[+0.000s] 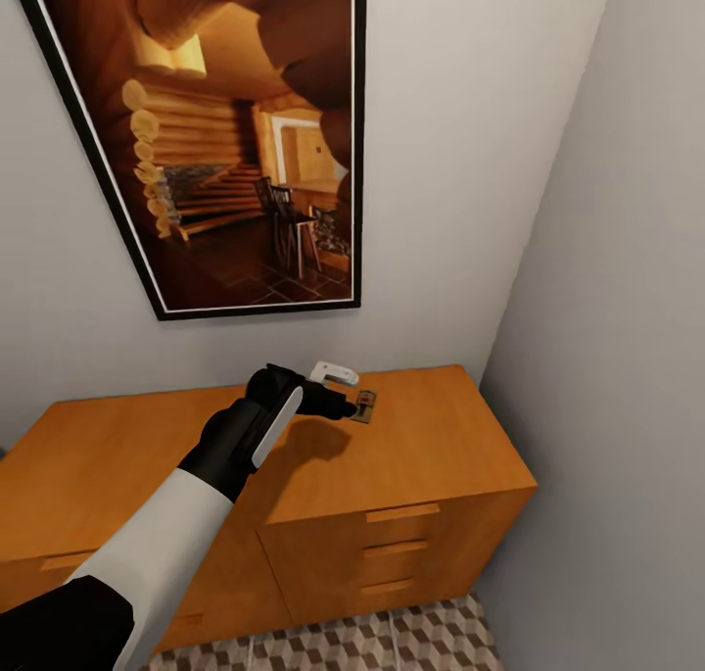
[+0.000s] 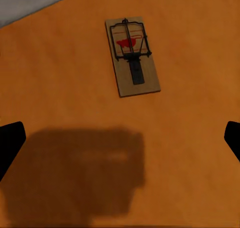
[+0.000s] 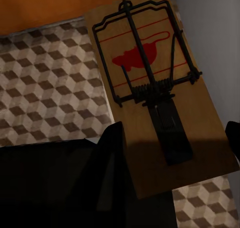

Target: Take the four mousetraps from the cabinet in the bathroom and place them on the bathroom floor. Make sure all four end up on the same floor surface, and ensure that at least two of them are either under or directly next to the same bathroom sink.

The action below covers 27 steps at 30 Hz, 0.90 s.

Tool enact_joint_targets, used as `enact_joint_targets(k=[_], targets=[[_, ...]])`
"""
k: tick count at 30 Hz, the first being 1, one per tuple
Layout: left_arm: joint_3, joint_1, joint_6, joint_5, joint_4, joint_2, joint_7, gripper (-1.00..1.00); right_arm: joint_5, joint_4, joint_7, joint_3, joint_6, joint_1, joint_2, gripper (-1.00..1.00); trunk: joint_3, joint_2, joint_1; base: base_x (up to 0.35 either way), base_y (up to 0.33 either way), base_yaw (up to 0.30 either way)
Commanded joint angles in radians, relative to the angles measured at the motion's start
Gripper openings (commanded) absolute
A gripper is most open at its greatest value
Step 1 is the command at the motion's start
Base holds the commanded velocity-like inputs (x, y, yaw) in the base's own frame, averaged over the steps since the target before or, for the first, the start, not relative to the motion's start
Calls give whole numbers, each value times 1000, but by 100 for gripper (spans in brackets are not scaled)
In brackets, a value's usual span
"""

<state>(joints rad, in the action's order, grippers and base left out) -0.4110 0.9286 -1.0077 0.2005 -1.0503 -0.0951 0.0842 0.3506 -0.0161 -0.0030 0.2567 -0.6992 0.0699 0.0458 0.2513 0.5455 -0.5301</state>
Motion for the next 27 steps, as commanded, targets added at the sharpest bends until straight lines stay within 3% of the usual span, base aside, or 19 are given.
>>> enact_joint_targets(k=[1,22,27], targets=[[0,1,-4,-1,0,0,3,100,10,1,-2,9,-3,1,0,-100,2,1,0,0,0,31],[-1,1,-3,-1,-1,-2,2,100,10,1,-3,7,-3,1,-1,-100,2,1,0,14,-23,3],[-2,1,-3,-1,0,-2,2,100,10,1,-3,8,-3,0,-1,-100,2,1,0,59,-159,0]])
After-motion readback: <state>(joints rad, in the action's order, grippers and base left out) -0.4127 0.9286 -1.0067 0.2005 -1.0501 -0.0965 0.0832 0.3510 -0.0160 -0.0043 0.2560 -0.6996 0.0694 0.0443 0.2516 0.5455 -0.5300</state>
